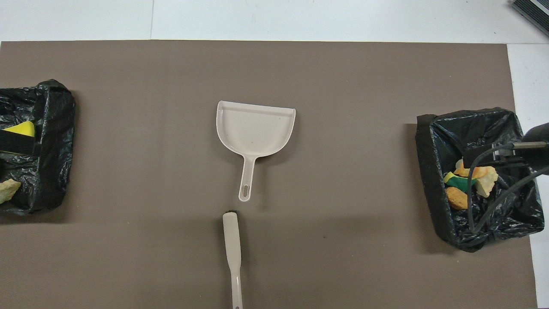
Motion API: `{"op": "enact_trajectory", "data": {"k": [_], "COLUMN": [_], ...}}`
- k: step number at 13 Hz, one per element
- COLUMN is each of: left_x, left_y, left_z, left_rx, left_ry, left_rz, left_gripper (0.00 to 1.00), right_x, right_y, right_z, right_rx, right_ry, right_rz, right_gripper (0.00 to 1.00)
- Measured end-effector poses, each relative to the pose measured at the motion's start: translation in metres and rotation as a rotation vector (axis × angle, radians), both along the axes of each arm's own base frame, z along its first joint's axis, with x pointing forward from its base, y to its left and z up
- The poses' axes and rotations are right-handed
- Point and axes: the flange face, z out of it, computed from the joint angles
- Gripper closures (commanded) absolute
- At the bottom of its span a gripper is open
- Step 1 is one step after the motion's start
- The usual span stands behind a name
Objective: Sweep and dump trash in bin
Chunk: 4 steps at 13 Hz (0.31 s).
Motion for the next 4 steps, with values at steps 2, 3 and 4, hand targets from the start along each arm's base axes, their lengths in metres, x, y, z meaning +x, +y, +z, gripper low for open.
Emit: {"op": "enact_trajectory", "data": {"k": [2,3,4], "left_x": [0.0036,0.0059,0.0073], "left_y": [-0.0002,-0.0003,-0.0008], "left_z": [-0.0057,-0.0087,-0.0104], "left_rx": [0.004,0.006,0.007], "left_ry": [0.011,0.017,0.019], "left_rz": [0.0,-0.001,-0.002], "left_gripper": [0.0,0.0,0.0], "right_x": [-0.0006,-0.0009,-0.0011], "right_y": [-0.0005,-0.0005,-0.0005], "right_z": [0.0006,0.0007,0.001], "right_rx": [0.0,0.0,0.0], "right_ry": [0.003,0.004,0.003], "right_rz": [-0.001,-0.001,-0.001], "right_gripper": [0.0,0.0,0.0]}}
